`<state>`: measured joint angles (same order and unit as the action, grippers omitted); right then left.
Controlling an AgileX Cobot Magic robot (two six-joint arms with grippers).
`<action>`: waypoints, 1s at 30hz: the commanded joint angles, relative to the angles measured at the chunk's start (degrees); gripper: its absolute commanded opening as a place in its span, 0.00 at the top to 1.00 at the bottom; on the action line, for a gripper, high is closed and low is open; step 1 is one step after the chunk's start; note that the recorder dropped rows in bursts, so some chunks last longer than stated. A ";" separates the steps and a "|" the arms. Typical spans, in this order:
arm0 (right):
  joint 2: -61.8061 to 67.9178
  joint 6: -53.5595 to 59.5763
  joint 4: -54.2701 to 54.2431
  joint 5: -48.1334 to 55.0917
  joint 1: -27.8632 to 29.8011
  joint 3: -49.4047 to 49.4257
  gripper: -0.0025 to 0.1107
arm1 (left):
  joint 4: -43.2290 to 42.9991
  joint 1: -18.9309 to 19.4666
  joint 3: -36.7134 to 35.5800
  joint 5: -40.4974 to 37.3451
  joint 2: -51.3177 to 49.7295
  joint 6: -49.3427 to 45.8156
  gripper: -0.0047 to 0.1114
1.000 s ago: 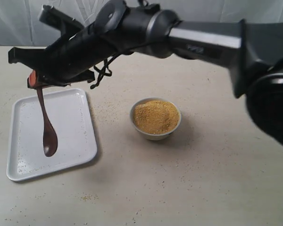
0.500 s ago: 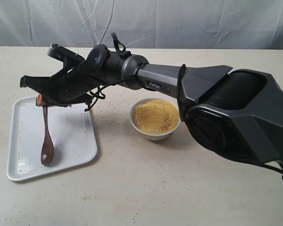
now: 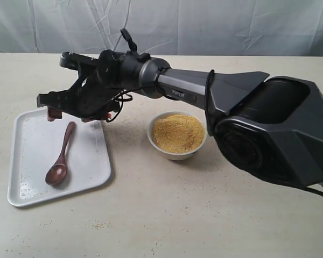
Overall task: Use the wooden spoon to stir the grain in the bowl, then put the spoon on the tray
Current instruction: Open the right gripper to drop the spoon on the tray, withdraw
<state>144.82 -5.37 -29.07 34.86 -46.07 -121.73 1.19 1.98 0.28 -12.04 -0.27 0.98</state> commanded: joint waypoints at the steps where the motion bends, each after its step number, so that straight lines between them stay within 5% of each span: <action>1: -3.98 -9.47 17.00 4.20 0.09 -0.35 0.33 | -0.03 0.21 -0.28 0.51 0.27 0.09 0.96; 7: -11.50 -12.06 33.23 17.80 0.51 -0.35 0.40 | -0.03 0.21 -0.28 0.51 0.27 0.09 0.96; 15: -17.04 -12.66 29.72 35.10 7.45 -0.06 0.98 | -0.03 0.21 -0.28 0.51 0.27 0.09 0.96; 22: -27.28 -12.78 31.73 35.10 12.15 10.33 0.96 | -0.03 0.21 -0.28 0.51 0.27 0.09 0.96; 30: -48.33 -12.66 32.68 29.66 23.31 37.62 0.96 | -0.03 0.21 -0.28 0.51 0.27 0.09 0.96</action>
<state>104.21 -18.01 2.74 67.73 -26.46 -92.87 1.19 1.98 0.28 -11.94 -0.27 0.98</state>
